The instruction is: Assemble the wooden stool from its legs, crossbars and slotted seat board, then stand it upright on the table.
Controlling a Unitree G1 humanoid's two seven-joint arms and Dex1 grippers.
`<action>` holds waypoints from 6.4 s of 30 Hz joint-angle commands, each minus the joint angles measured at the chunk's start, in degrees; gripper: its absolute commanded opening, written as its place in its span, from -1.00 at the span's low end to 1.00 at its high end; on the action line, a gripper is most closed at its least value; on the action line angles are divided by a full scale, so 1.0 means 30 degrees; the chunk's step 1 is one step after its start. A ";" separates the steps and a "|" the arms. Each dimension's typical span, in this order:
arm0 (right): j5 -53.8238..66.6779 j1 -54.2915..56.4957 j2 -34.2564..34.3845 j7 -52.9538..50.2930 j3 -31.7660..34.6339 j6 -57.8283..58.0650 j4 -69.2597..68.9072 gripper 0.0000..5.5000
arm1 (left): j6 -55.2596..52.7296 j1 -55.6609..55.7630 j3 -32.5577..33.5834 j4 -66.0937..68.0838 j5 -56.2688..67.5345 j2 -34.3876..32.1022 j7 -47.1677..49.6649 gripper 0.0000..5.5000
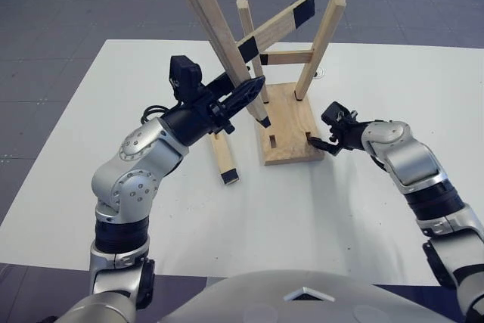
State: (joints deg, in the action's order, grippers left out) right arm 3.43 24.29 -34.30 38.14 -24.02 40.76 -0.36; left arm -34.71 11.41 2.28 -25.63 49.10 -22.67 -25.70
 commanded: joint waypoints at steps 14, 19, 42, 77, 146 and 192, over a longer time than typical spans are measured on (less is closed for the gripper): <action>0.0952 -0.2552 -0.0496 0.0552 0.3601 -0.1849 -0.0434 0.42 | 0.6437 -0.2049 -0.3611 0.2266 -0.6287 0.1155 -0.4802 -0.25; 0.3568 -0.3570 0.1818 -0.2003 0.7495 0.2319 -0.4168 0.42 | 0.7535 -0.2676 -0.3555 0.2786 -0.6443 0.1797 -0.5291 -0.25; -0.1335 0.4372 0.4283 -0.2450 0.5808 -1.3501 1.6450 0.42 | 1.0396 -0.0995 -0.3629 0.8249 -0.7200 0.3493 -0.8379 -0.25; 0.0222 -0.1023 0.5093 -0.4062 0.8674 -0.9294 0.5237 0.42 | 1.0397 -0.2811 -0.4348 0.7242 -0.8195 0.3666 -0.7878 -0.25; 0.2200 -0.4894 0.4938 -0.5797 0.9261 -0.2646 -0.4745 0.42 | 0.9578 -0.2804 -0.4644 0.7146 -0.9059 0.3208 -0.7553 -0.25; 0.2152 -0.4544 0.5094 -0.7046 1.0365 -0.2985 -0.4293 0.42 | 1.0162 -0.1248 -1.0925 1.0118 -1.5637 -0.3070 -1.0353 -0.25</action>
State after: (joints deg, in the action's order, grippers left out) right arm 9.85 9.14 -18.99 17.45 7.14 32.33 -13.75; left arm 1.44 11.60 -25.04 -1.11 9.86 -26.60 -52.03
